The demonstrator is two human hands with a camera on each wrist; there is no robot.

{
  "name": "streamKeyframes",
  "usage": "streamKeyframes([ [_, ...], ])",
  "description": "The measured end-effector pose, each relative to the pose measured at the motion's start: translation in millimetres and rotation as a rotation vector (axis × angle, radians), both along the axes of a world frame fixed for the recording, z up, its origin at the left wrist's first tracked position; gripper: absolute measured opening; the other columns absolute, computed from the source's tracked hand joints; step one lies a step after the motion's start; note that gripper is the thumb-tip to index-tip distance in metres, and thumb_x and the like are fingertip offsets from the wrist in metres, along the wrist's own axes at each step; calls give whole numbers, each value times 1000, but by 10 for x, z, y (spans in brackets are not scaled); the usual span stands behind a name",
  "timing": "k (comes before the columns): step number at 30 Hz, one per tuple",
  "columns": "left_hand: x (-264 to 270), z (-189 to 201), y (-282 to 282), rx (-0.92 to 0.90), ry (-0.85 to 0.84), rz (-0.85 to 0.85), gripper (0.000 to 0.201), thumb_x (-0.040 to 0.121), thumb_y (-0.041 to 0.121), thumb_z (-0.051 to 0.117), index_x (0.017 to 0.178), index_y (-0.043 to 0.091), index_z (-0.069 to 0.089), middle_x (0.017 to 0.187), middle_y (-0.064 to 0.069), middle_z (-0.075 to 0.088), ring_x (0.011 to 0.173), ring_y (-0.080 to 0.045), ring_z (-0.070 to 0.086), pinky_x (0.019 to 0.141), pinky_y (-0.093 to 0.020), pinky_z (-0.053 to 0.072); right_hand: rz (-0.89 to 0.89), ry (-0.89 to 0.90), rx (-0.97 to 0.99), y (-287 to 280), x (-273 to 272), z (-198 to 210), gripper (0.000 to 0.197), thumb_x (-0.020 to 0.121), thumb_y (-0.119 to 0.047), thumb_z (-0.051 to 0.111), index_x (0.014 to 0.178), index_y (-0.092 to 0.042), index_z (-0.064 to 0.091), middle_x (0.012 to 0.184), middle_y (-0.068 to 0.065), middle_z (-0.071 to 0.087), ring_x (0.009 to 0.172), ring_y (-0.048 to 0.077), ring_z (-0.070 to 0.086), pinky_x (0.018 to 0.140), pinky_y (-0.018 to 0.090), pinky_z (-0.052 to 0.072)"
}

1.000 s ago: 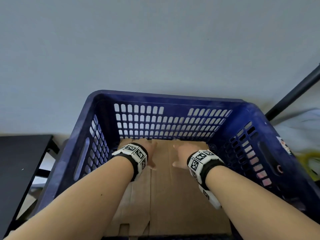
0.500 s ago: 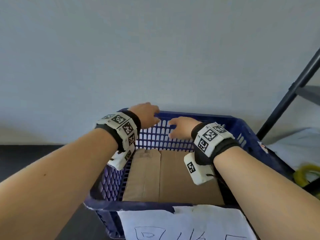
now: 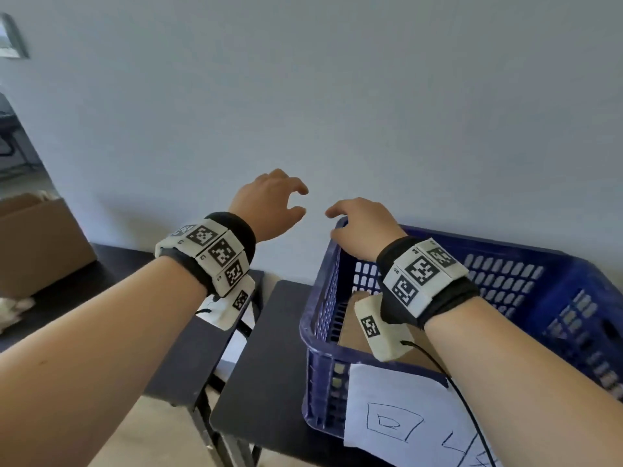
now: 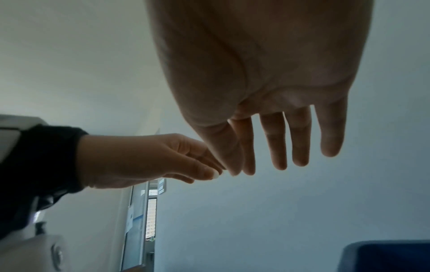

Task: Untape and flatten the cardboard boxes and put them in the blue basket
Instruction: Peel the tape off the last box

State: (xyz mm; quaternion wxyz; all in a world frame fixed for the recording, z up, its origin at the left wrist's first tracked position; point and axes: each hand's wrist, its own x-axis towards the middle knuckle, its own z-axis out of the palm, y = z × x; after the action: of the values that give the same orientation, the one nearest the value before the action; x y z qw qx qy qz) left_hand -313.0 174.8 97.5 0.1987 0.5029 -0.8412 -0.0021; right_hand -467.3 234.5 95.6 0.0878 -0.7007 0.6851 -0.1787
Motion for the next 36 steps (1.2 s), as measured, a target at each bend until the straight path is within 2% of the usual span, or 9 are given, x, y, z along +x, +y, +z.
streamKeyframes([
  [6,1126,-164,-111,9,49,89,35,90,32,54,125,27,55,133,2,49,118,-18,49,98,-35,41,85,-58,-45,-296,1063,-124,37,90,-13,50,124,-21,59,134,1,53,119,20,52,93,26,40],
  [14,3005,-458,-368,85,-18,176,42,88,31,54,129,27,51,135,2,47,122,-19,45,103,-33,35,220,-58,64,-837,2951,-462,31,88,-13,51,116,-20,63,127,1,57,112,21,55,90,27,43],
  [20,4260,-731,-580,129,-60,256,43,89,34,54,131,27,49,133,1,47,123,-19,43,105,-37,34,291,-119,123,-1200,4080,-758,30,88,-13,54,114,-22,66,126,-2,60,116,19,55,95,24,40],
  [23,4669,-966,-713,187,-79,258,45,90,36,53,133,30,47,135,3,44,126,-18,41,108,-36,31,316,-165,174,-1363,4401,-940,26,88,-15,57,109,-23,68,121,-5,63,111,16,57,92,23,41],
  [28,5107,-1235,-1058,216,30,288,42,91,35,53,133,30,49,136,4,44,127,-17,39,108,-35,30,314,-159,213,-1787,4715,-1165,23,89,-17,58,108,-24,69,116,-6,65,110,14,57,88,19,38],
  [32,5401,-1343,-1415,197,79,323,39,91,33,55,129,30,52,135,4,44,128,-19,39,108,-36,29,332,-189,208,-2261,5051,-1307,22,89,-16,58,106,-24,70,114,-6,66,107,13,58,81,16,36],
  [36,5780,-1338,-1869,157,80,386,40,91,33,55,130,30,50,136,3,44,129,-19,37,110,-37,27,372,-226,215,-2781,5471,-1346,23,90,-16,57,109,-23,69,116,-5,64,112,12,56,83,16,34],
])
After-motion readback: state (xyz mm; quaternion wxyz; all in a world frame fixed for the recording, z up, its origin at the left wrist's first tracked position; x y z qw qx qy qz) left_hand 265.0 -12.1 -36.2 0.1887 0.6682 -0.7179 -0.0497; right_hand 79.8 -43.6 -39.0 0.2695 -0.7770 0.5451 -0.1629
